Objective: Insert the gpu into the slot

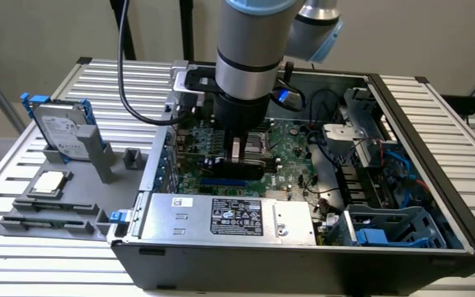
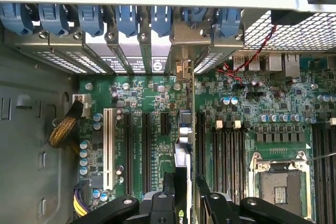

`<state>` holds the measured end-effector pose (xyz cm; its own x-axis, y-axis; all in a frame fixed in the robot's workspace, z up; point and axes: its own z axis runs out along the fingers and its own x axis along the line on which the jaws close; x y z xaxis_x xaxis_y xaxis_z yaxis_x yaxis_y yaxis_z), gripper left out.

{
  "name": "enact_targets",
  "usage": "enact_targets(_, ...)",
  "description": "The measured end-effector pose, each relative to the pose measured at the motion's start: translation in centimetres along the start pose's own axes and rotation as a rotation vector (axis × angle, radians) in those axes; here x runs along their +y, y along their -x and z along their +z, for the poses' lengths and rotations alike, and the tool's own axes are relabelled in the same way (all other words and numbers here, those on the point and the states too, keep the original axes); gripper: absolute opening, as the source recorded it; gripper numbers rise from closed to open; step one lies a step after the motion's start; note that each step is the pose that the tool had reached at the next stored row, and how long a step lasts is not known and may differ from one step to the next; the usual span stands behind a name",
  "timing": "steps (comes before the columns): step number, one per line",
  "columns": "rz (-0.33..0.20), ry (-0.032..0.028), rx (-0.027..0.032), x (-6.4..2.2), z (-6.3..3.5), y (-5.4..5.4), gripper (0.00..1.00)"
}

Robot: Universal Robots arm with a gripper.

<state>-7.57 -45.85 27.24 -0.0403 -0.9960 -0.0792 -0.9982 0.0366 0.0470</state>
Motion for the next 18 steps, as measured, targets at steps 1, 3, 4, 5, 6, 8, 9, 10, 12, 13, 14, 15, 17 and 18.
enact_targets(1, 0.0, 0.0006, 0.0003, 0.0, 0.02, -0.01, 0.26)
enact_targets(3, 0.0, 0.0022, 0.0004, -0.01, 0.08, -0.01, 0.26)
enact_targets(4, 0.0, 0.003, 0.0004, -0.01, 0.11, -0.01, 0.26)
enact_targets(5, 0.0, 0.0035, 0.0005, -0.01, 0.13, -0.01, 0.26)
enact_targets(6, 0.0, 0.0036, 0.0005, -0.01, 0.16, -0.01, 0.26)
enact_targets(8, 0.0, 0.0038, 0.0006, -0.01, 0.19, -0.01, 0.26)
enact_targets(9, 0.0, 0.0037, 0.0011, -0.02, 0.21, 0.0, 0.26)
enact_targets(10, 0.0, 0.0036, 0.0027, -0.02, 0.23, 0.01, 0.26)
enact_targets(12, -0.001, 0.0035, 0.0087, -0.01, 0.28, 0.02, 0.26)
enact_targets(13, -0.002, 0.0035, 0.0118, -0.01, 0.3, 0.03, 0.26)
enact_targets(14, -0.003, 0.0036, 0.0127, -0.02, 0.32, 0.05, 0.26)
enact_targets(15, -0.004, 0.0035, 0.0127, -0.02, 0.35, 0.06, 0.26)
enact_targets(17, -0.005, 0.0035, 0.013, -0.01, 0.38, 0.1, 0.26)
enact_targets(18, -0.005, 0.0036, 0.0131, -0.01, 0.4, 0.11, 0.26)
